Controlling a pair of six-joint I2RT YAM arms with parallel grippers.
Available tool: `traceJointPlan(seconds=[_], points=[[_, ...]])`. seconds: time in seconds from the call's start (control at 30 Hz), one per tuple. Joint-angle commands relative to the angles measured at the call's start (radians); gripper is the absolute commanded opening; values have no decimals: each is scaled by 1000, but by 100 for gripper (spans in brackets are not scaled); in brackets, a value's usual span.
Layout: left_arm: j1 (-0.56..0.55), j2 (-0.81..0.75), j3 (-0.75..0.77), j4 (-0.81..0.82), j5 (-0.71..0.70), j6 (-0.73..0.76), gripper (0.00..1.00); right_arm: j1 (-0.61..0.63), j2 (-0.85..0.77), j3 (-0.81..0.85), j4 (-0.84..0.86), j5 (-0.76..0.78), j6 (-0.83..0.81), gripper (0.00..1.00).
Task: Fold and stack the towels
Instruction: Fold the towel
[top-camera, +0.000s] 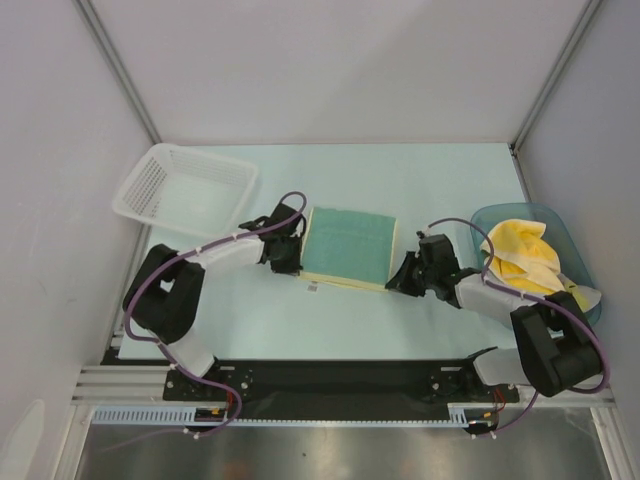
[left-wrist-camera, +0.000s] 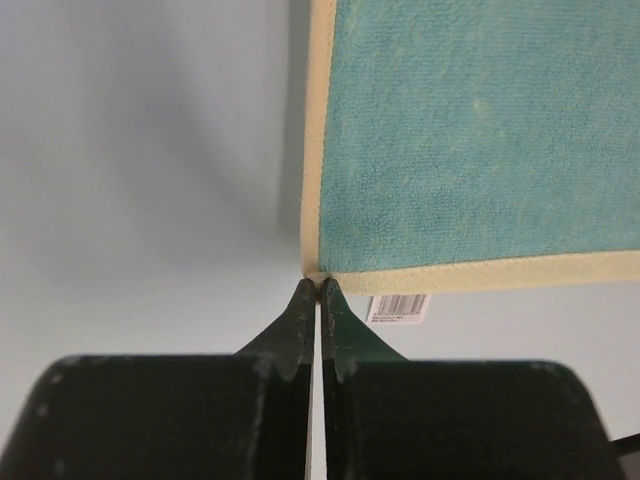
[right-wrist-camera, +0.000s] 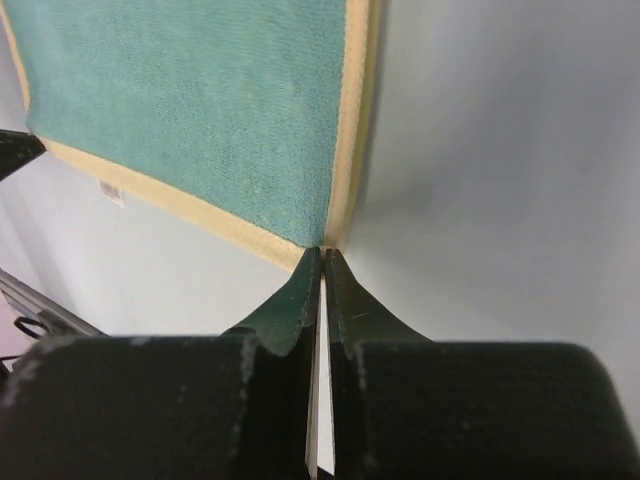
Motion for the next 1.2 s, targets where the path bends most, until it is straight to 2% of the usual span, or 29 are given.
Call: traceJointPlan(seconds=[0.0, 0.3, 0.43, 0.6, 0.77, 1.17], points=[[-8, -7, -31, 26, -9, 21, 0, 7, 1, -44, 68, -21, 31, 0], [-8, 6, -26, 20, 1, 30, 0, 8, -28, -58, 78, -59, 34, 0], [-10, -4, -12, -3, 2, 31, 0, 7, -45, -12, 20, -46, 10, 0], [-24, -59, -51, -3, 10, 27, 0, 7, -36, -81, 54, -69, 17, 0], [-24, 9, -78, 9, 23, 34, 0, 11, -19, -126, 118, -75, 40, 0], [-25, -16, -86, -9, -19, 44, 0, 15, -67, -129, 55, -49, 2, 0]])
